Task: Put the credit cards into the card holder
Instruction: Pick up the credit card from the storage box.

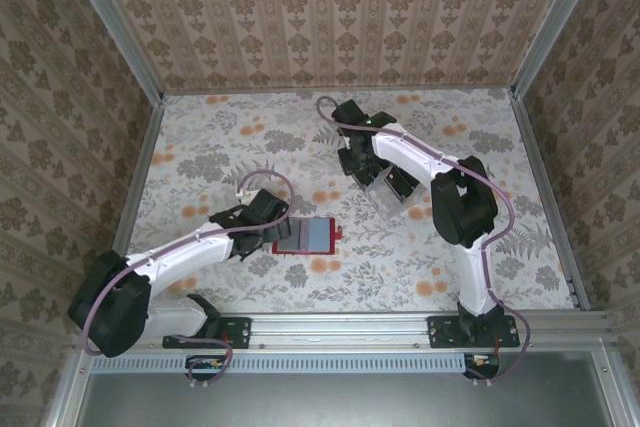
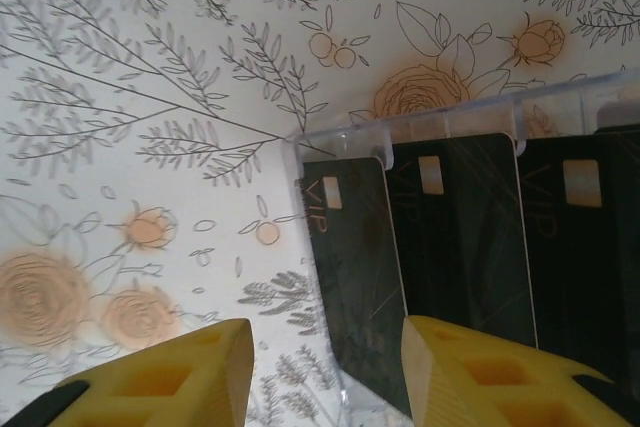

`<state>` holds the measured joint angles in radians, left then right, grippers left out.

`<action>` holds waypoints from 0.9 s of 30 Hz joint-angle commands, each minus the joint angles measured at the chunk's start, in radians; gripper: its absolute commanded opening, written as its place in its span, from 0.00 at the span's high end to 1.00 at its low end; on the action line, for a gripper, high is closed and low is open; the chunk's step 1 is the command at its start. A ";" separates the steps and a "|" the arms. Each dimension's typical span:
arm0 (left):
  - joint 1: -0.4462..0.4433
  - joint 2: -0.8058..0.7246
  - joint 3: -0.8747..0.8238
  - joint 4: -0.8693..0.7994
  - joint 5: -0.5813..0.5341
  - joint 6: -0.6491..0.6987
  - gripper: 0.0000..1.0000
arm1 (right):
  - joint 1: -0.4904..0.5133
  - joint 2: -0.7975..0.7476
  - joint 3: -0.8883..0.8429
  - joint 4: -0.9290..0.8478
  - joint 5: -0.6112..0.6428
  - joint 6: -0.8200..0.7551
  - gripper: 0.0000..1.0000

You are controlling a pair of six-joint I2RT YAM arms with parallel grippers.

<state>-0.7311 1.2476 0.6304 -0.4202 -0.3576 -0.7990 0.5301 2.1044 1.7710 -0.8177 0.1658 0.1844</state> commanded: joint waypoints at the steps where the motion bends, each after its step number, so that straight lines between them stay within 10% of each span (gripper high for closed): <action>1: 0.009 0.014 0.021 -0.013 0.014 0.023 0.00 | 0.008 0.036 0.037 -0.046 0.070 -0.037 0.55; 27: 0.020 0.010 -0.020 0.033 0.035 0.023 0.00 | 0.022 0.060 0.051 -0.057 0.078 -0.051 0.68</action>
<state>-0.7181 1.2633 0.6277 -0.3946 -0.3321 -0.7921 0.5480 2.1799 1.7927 -0.8417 0.2363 0.1467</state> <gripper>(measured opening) 0.997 0.325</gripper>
